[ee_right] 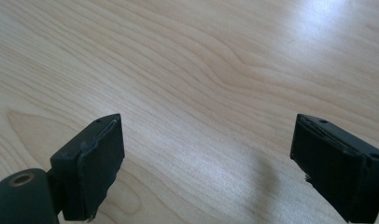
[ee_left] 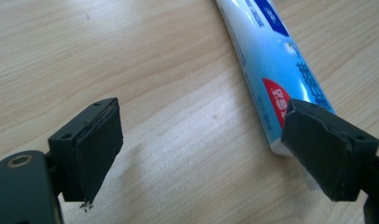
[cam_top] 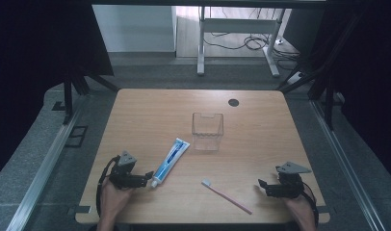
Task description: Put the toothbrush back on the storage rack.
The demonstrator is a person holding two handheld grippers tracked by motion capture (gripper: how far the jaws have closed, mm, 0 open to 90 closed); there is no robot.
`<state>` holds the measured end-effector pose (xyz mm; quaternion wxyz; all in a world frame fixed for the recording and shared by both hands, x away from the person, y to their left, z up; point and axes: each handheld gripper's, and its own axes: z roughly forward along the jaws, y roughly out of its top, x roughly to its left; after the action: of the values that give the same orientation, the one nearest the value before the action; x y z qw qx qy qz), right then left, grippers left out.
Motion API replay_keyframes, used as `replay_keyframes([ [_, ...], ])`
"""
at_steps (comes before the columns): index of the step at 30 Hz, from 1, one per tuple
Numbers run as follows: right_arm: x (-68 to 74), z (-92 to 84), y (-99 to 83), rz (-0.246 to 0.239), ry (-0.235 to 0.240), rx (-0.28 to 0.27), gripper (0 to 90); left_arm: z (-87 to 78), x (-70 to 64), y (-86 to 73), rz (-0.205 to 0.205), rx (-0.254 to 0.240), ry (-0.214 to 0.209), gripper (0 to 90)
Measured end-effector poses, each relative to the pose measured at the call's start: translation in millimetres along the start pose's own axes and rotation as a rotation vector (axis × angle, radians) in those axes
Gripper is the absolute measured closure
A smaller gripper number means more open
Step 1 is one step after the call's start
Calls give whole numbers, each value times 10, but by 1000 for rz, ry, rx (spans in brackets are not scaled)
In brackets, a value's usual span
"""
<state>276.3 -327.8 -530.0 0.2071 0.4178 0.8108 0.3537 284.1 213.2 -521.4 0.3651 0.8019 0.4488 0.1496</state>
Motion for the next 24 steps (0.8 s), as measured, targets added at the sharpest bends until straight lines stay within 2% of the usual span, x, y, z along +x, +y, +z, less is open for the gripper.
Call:
replay_keyframes([
  [3, 2, -6, 3, -4, 7, -8, 104, -20, 49, -30, -37, -19, -8, 128],
  [6, 12, -2, -4, -10, 19, 0, 104, -38, 90, -52, -51, -30, -5, 128],
  [9, 17, -3, 0, -14, 22, -2, 104, -46, 100, -56, -52, -41, -8, 129],
  [15, 28, -5, 1, -9, 40, -4, 104, -16, 70, -47, -23, -33, -14, 129],
  [18, 26, -23, 9, 0, 51, -22, 102, -14, 61, -41, -17, -38, -17, 128],
  [24, 29, -40, 18, 19, 80, -27, 86, -18, 74, -50, -35, -43, -25, 129],
])
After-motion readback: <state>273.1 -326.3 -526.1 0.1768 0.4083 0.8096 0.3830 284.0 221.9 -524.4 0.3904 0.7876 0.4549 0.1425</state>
